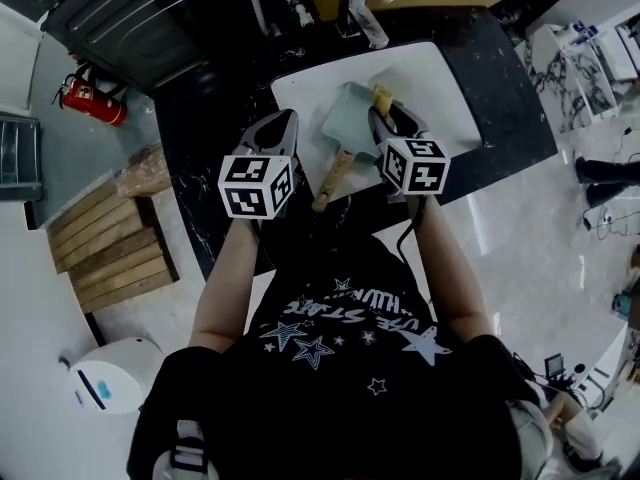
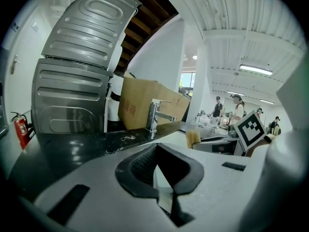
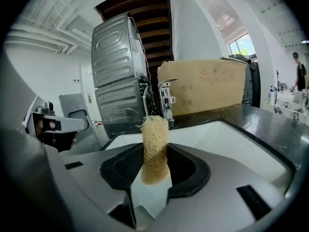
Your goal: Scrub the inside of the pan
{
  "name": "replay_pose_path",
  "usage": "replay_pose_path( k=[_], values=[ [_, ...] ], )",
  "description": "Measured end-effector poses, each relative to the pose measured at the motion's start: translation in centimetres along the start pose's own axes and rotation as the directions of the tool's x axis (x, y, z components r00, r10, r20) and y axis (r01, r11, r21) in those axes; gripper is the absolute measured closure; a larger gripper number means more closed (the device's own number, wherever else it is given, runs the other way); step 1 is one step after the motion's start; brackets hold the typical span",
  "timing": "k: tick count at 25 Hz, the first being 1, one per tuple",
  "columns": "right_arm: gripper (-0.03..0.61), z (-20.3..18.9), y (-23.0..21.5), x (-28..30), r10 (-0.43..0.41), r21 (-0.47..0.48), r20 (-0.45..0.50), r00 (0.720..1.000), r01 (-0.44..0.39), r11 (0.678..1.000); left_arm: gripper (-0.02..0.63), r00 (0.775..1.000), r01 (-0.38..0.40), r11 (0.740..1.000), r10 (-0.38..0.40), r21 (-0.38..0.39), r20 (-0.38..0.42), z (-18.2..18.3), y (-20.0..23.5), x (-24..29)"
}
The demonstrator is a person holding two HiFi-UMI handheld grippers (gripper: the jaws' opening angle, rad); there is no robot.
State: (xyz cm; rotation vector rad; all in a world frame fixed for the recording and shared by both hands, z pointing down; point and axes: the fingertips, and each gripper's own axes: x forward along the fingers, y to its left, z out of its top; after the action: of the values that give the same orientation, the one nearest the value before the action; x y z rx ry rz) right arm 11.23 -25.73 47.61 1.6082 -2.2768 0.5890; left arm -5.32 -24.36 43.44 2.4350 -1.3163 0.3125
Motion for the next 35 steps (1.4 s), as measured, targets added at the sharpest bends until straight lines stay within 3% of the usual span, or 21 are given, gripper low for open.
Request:
replay_pose_path(
  k=[11,19,28,35],
  values=[
    [0.428,-0.8,-3.0,5.4,0.045,-0.090,-0.128,0.991,-0.057,0.994,0.606,0.995,-0.098,0.995,0.098,-0.029,-0.019,0.4,1.9,3.0],
    [0.426,-2.9,-4.3,8.9,0.017,-0.231,-0.274,0.962,-0.083,0.969,0.606,0.994,-0.101,0.995,0.100,-0.023,-0.048,0.1,2.2,4.4],
    [0.428,-5.7,-4.6,11.8,-0.046,-0.404,-0.418,0.907,-0.141,0.904,0.606,0.993,-0.087,0.996,0.086,-0.006,-0.083,-0.7,2.0,5.6],
    [0.427,-7.5,-4.7,13.1,-0.094,-0.485,-0.500,0.861,-0.188,0.854,0.606,0.990,-0.103,0.995,0.104,0.020,-0.093,-0.9,2.4,5.7]
  ],
)
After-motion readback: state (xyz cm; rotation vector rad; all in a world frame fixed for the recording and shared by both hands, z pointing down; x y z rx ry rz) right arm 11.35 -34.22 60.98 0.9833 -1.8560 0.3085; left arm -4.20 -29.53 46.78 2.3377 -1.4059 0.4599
